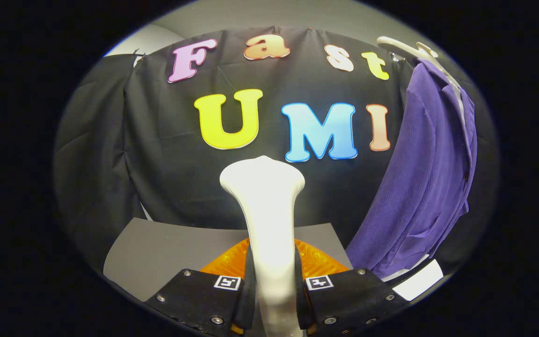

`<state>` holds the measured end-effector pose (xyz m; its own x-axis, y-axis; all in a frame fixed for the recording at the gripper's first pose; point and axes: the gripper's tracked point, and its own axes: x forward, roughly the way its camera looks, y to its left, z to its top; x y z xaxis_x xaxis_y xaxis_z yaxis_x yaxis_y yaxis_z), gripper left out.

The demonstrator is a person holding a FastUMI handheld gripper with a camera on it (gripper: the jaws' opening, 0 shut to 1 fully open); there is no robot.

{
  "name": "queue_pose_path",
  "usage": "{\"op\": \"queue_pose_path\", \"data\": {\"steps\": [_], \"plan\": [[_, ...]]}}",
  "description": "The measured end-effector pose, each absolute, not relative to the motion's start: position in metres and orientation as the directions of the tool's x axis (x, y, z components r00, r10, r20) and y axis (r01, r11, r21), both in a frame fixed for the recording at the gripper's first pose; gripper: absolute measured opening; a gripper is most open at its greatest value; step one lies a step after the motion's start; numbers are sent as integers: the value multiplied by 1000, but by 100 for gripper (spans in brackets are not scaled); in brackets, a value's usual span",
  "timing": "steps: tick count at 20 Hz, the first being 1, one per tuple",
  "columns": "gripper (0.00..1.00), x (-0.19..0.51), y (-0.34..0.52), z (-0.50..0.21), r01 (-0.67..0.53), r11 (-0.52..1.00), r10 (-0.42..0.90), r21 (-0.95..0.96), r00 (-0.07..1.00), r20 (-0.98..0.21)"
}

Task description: Iron the clothes twice with a garment steamer, once on the left side and once on the right side.

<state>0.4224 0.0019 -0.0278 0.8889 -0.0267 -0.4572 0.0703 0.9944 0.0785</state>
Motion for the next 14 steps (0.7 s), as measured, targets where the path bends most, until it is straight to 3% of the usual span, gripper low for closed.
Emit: {"op": "queue_pose_path", "data": {"steps": [6,14], "plan": [[34,358,4,1,29,999,-13,40,939,-344],[34,247,-29,22,78,996,-70,32,977,-202]]}}
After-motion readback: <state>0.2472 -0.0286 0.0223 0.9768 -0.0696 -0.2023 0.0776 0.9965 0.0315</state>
